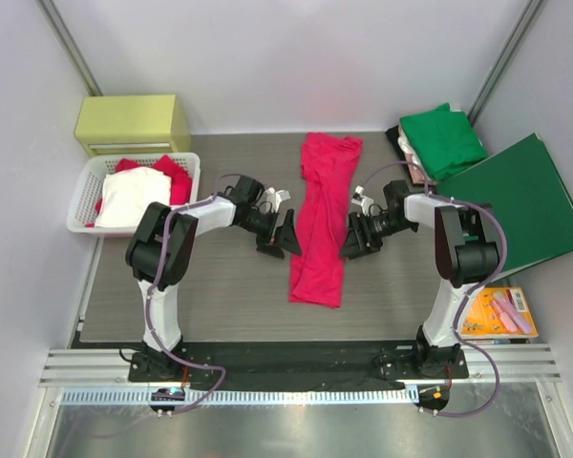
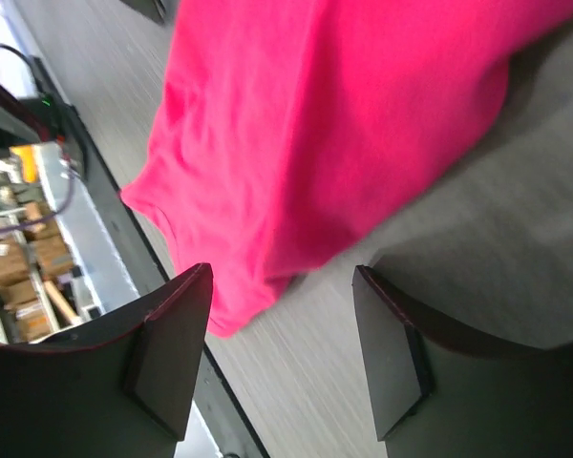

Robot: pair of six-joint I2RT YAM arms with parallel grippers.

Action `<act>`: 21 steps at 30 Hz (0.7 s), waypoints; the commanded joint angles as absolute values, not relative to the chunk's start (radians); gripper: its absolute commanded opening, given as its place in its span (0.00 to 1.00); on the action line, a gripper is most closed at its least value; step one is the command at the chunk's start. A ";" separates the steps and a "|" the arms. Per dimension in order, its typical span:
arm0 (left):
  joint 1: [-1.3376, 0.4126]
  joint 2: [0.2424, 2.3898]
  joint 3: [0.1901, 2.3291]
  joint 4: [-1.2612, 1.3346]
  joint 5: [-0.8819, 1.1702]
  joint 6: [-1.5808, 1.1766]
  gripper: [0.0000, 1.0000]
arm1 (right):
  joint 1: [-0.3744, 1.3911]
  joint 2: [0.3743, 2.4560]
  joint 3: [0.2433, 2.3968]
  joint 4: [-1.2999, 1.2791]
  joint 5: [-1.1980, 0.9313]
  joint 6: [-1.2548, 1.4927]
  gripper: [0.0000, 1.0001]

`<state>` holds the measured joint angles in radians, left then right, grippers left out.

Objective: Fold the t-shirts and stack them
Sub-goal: Grab the bottom of the folded rectangular tshirt with right arm

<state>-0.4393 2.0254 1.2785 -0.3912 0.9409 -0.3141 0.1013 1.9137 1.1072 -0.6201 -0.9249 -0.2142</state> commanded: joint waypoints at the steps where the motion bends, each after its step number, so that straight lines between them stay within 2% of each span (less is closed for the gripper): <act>1: -0.442 1.875 1.185 -0.310 0.789 -0.307 1.00 | 0.104 1.767 1.063 -0.645 -0.830 -0.276 0.65; 6: -0.440 1.729 1.112 -0.284 0.592 -0.262 1.00 | 0.106 1.498 0.999 -0.604 -0.668 -0.309 0.65; 7: -0.439 1.674 1.080 -0.256 0.499 -0.250 1.00 | 0.109 1.444 0.994 -0.609 -0.597 -0.328 0.65; 9: -0.431 1.613 1.039 -0.229 0.396 -0.218 1.00 | 0.187 1.343 0.989 -0.645 -0.501 -0.392 0.66; 11: -0.422 1.524 1.019 -0.190 0.176 -0.149 1.00 | 0.353 1.322 0.986 -0.682 -0.375 -0.428 0.66; 14: -0.408 1.374 0.959 -0.071 -0.125 -0.013 1.00 | 0.490 1.307 0.948 -0.670 -0.295 -0.425 0.67; 17: -0.362 1.223 0.919 -0.037 -0.198 0.073 1.00 | 0.627 1.278 0.914 -0.614 -0.227 -0.429 0.65; 21: -0.272 1.137 0.921 -0.101 -0.157 0.077 1.00 | 0.707 1.243 0.914 -0.612 -0.216 -0.474 0.63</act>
